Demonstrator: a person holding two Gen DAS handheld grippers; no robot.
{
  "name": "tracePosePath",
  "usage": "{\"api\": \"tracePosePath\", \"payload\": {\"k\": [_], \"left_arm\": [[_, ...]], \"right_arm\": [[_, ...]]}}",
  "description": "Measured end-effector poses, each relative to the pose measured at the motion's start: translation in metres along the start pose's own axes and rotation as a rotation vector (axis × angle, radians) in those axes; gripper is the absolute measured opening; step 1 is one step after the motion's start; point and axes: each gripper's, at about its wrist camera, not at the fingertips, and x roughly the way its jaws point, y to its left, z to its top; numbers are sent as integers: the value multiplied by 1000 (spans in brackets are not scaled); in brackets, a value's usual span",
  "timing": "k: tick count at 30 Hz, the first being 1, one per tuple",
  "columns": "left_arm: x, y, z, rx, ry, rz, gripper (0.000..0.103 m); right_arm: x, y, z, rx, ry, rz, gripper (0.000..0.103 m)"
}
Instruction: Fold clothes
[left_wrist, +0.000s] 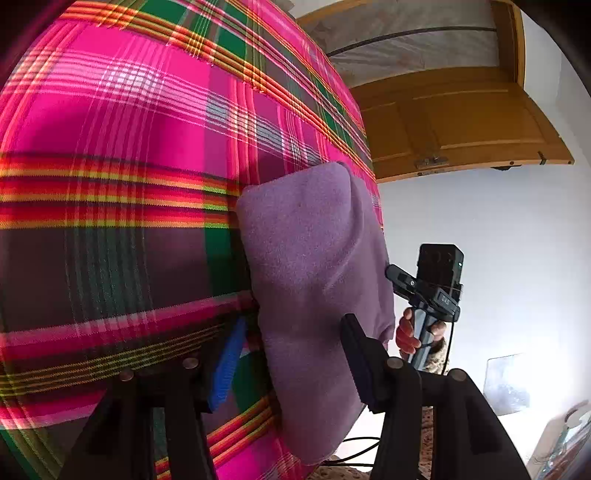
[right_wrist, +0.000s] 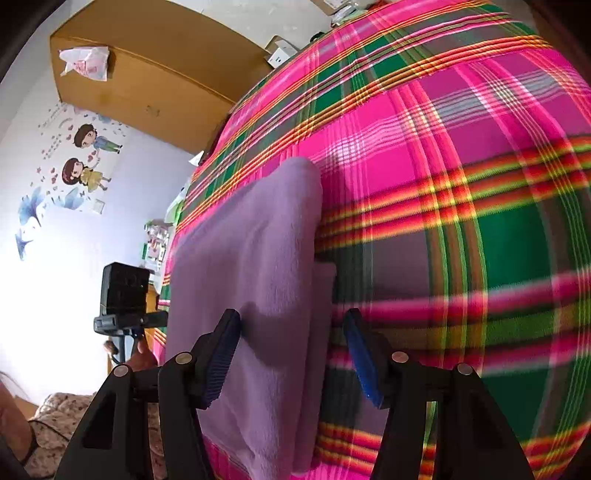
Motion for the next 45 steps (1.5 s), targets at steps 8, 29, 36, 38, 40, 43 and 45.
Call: {"api": "tracePosePath", "payload": {"k": [8, 29, 36, 38, 40, 43, 45], "left_arm": [[-7, 9, -15, -12, 85, -55, 55], [-16, 19, -27, -129, 40, -70, 52], [-19, 21, -33, -143, 35, -71, 43], [-19, 22, -34, -147, 36, -72, 38], [-21, 23, -36, -143, 33, -69, 37], [-25, 22, -35, -139, 29, -66, 35], [-28, 23, -36, -137, 26, -65, 33]], "right_arm": [[8, -5, 12, 6, 49, 84, 60], [11, -3, 5, -30, 67, 124, 73], [10, 0, -1, -56, 41, 90, 52], [7, -4, -1, -51, 31, 71, 40], [5, -8, -2, -42, 18, 64, 36], [4, 1, -7, -112, -13, 15, 32], [3, 8, -9, -167, -26, -29, 31]]}}
